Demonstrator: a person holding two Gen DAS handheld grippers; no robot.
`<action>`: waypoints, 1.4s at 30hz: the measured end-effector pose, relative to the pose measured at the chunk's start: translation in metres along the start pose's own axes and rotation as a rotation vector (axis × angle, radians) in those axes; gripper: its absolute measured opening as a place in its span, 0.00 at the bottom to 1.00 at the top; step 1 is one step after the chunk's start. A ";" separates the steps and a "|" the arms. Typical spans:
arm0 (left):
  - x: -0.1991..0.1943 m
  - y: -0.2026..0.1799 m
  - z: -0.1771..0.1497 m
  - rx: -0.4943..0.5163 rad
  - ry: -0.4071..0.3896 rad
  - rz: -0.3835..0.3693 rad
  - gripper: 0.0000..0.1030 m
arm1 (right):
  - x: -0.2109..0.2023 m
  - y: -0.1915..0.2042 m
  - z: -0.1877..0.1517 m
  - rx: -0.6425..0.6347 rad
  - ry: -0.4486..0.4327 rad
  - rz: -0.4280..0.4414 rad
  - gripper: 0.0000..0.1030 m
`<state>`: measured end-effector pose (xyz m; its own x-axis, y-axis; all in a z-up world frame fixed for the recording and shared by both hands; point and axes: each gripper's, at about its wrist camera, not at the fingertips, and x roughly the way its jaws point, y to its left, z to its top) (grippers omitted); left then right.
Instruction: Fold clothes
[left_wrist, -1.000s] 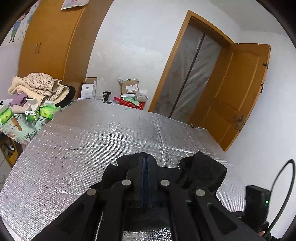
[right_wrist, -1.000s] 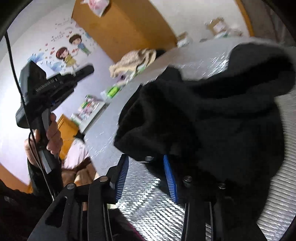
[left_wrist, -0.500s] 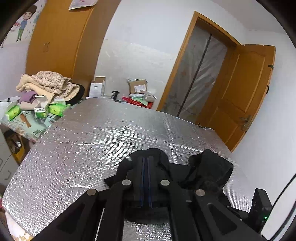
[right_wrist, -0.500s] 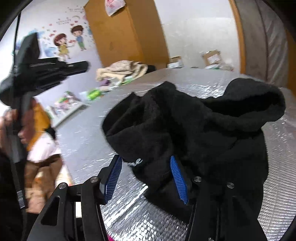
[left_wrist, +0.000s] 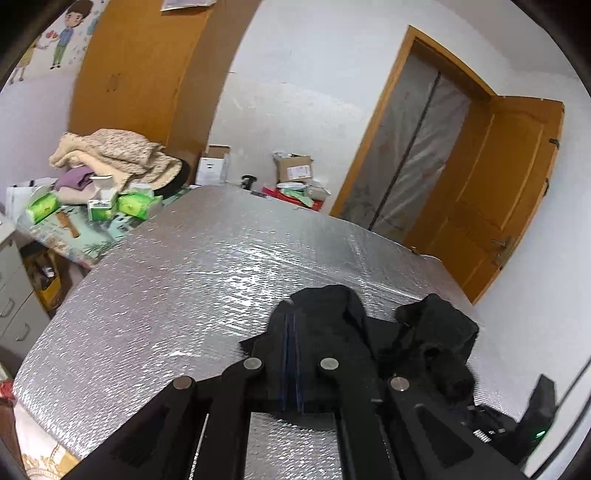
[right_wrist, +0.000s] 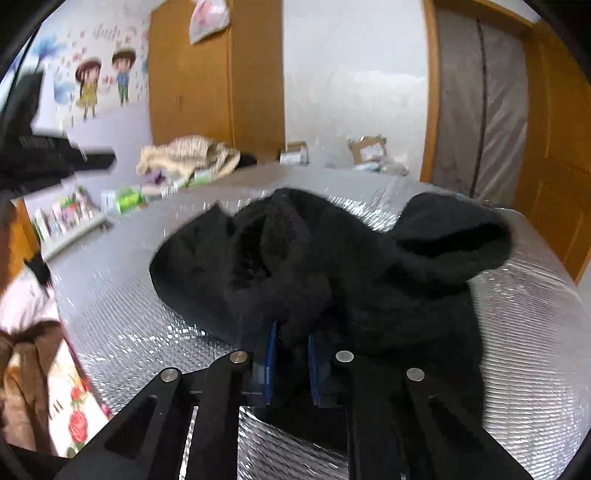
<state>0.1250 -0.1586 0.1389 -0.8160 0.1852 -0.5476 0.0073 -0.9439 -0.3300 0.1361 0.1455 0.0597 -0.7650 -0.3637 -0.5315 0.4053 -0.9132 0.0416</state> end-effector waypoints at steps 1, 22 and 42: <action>0.004 -0.005 0.001 0.013 0.006 -0.013 0.02 | -0.012 -0.014 -0.001 0.033 -0.015 -0.011 0.13; 0.182 -0.261 0.018 0.480 0.319 -0.590 0.02 | -0.119 -0.252 -0.105 0.768 0.039 -0.330 0.21; 0.328 -0.365 -0.059 0.771 0.860 -0.705 0.16 | -0.100 -0.263 -0.114 0.921 0.020 -0.213 0.44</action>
<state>-0.1111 0.2625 0.0348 0.1072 0.5326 -0.8395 -0.8143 -0.4375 -0.3815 0.1627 0.4429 0.0054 -0.7652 -0.1774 -0.6188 -0.3030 -0.7488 0.5894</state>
